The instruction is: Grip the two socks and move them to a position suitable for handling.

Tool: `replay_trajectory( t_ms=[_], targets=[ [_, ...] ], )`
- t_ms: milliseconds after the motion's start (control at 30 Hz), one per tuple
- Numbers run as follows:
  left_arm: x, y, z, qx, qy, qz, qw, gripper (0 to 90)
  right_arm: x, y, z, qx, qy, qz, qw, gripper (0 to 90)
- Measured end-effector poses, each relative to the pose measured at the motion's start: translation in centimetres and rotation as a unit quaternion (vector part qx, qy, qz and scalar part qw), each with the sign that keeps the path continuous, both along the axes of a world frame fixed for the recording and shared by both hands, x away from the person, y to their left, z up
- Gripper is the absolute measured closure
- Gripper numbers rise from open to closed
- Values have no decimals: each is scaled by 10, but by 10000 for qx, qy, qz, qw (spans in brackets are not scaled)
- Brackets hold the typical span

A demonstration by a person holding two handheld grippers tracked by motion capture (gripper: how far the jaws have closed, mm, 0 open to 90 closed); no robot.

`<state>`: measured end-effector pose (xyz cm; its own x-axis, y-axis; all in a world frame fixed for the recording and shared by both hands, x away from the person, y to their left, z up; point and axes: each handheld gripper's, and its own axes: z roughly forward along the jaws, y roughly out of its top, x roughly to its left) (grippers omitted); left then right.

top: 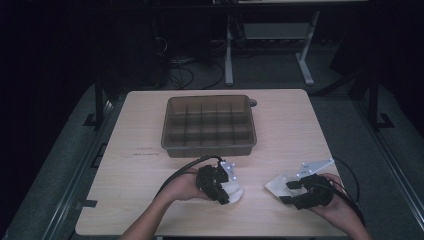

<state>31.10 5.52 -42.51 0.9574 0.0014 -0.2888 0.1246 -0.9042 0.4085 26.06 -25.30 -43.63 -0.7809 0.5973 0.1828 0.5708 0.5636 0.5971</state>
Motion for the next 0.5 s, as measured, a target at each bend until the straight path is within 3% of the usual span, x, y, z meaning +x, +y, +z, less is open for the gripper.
replay_trajectory(
  t_ms=[200, 400, 500],
  targets=[
    [5, 8, 9, -139, -58, 141, 9998, 815, 0, -1, 1, 16, -40, 2, 10000, 388],
    [6, 3, 3, 121, -384, 359, 9985, 817, 0, 1, 0, -14, -33, 51, 10000, 389],
    [5, -3, -6, 205, -293, 321, 9988, 803, 0, 3, 0, -30, 14, 47, 10000, 390]
  ],
)
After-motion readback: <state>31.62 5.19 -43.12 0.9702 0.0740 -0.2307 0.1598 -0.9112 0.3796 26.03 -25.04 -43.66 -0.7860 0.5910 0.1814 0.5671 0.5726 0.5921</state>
